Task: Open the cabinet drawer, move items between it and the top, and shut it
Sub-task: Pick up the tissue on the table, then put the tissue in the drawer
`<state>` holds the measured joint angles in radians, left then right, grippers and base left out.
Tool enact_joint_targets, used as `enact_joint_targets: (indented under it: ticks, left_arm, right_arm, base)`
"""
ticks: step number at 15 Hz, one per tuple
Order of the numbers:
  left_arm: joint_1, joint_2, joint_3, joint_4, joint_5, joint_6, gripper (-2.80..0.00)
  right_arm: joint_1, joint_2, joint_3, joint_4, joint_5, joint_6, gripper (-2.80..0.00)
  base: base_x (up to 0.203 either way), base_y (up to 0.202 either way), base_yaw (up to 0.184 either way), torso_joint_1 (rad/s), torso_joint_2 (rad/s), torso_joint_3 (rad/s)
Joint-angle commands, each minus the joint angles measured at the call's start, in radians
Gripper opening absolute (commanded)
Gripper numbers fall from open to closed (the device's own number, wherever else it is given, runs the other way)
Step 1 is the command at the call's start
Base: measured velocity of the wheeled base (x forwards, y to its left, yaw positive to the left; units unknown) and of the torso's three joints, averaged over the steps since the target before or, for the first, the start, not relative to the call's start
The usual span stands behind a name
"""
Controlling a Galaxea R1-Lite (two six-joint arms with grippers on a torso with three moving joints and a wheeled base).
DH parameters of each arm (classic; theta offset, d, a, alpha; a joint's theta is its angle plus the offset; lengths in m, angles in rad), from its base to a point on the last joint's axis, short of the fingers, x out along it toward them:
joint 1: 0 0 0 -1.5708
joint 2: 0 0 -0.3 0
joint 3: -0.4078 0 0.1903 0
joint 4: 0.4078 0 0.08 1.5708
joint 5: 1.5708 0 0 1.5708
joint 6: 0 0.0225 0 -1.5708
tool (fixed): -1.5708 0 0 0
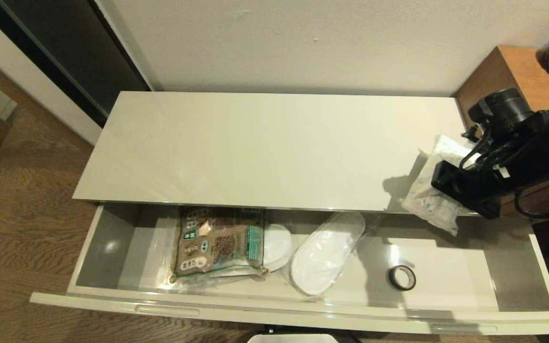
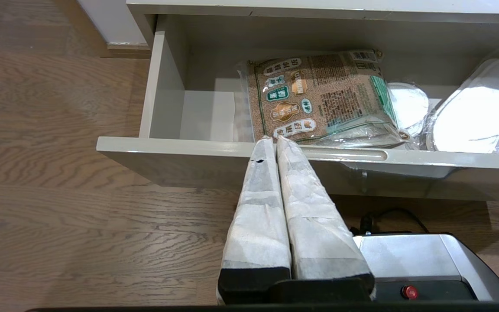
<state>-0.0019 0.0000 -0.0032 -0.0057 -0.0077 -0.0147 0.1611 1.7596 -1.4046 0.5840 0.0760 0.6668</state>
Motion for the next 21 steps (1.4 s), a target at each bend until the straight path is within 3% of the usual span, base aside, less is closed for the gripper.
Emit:
enact_joint_targets:
  ticks: [1,9,13,21]
  left_arm:
    - [0.000,0.002,0.000,0.000,0.000,-0.001,-2.80]
    - [0.000,0.002,0.000,0.000,0.000,-0.001,-2.80]
    - [0.000,0.002,0.000,0.000,0.000,-0.001,-2.80]
    - [0.000,0.002,0.000,0.000,0.000,-0.001,-2.80]
  right_arm:
    - [0.007,-0.121,0.096,0.012,0.001,0.004,-2.80]
    - [0.012,-0.222,0.347,0.002,0.020,0.003,-2.80]
    - [0.023,-0.170,0.433,-0.084,0.058,0.005,-2.80]
    - [0.027,0.048,0.426,-0.192,0.055,0.040,-2.80]
  base:
    - [0.000,0.000,0.000,0.000,0.00,0.000]
    - [0.000,0.000,0.000,0.000,0.00,0.000]
    - [0.000,0.000,0.000,0.000,0.00,0.000]
    - [0.000,0.000,0.000,0.000,0.00,0.000]
